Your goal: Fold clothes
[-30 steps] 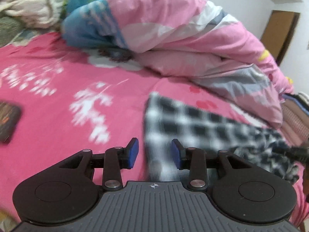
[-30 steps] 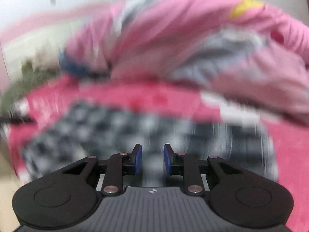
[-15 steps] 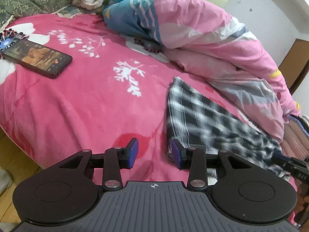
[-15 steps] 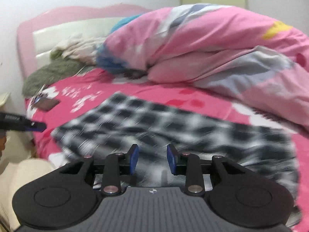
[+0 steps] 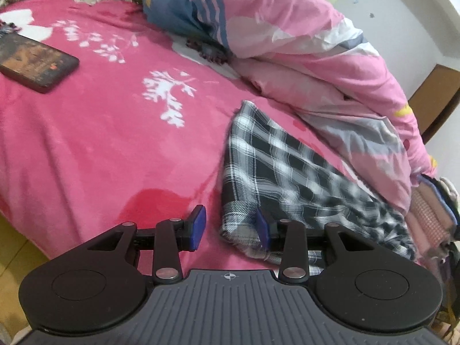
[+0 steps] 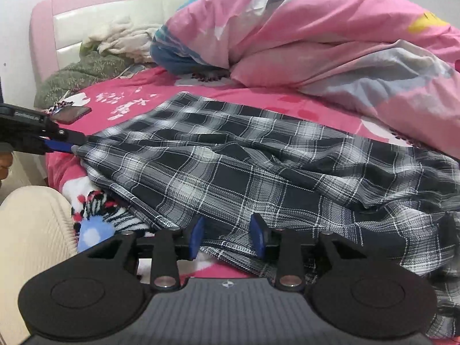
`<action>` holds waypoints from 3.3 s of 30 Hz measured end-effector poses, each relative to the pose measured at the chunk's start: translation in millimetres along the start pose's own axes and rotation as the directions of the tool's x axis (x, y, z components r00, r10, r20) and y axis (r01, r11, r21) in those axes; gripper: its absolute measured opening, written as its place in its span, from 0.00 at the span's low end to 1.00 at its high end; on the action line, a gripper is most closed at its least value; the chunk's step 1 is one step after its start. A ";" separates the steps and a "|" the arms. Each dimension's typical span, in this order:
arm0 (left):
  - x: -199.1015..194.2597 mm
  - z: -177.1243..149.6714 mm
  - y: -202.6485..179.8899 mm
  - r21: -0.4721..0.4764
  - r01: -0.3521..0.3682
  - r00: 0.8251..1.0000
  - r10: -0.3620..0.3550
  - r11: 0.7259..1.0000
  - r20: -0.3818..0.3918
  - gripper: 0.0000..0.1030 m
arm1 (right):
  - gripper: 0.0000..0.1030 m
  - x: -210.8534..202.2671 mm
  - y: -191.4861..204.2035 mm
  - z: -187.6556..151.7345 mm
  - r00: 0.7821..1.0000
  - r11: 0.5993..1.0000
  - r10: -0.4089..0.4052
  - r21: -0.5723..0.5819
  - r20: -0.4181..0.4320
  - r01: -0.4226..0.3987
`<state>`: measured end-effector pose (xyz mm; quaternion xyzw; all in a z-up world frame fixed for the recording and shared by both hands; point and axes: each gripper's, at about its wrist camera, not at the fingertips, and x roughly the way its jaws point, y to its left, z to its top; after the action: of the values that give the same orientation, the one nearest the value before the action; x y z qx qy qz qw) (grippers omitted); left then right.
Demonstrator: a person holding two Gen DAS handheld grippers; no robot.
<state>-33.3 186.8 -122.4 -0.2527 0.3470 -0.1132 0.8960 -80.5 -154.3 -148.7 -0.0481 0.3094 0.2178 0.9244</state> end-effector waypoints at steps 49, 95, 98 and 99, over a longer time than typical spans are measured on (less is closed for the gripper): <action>-32.5 -7.5 77.2 -0.071 0.174 0.983 -0.169 0.982 0.077 0.19 | 0.42 108.8 158.9 113.6 0.870 0.780 0.366 -0.402 -0.329 -0.480; -13.0 -13.2 32.8 0.031 0.251 0.966 -0.248 0.968 -0.071 0.14 | 0.30 63.5 136.0 90.3 0.876 0.819 0.428 -0.315 -0.220 -0.479; -13.2 -14.3 28.3 0.046 0.266 0.963 -0.263 0.963 -0.066 0.06 | 0.30 61.0 138.5 91.8 0.884 0.816 0.425 -0.340 -0.195 -0.468; -13.6 -14.7 26.9 0.051 0.272 0.961 -0.269 0.961 -0.063 0.06 | 0.30 60.8 139.0 91.8 0.887 0.816 0.420 -0.348 -0.193 -0.462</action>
<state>-52.5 209.3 -138.3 -0.2681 0.3306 -0.2518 0.8692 -46.6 14.1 -104.6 -0.1666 0.3125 0.4796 0.8029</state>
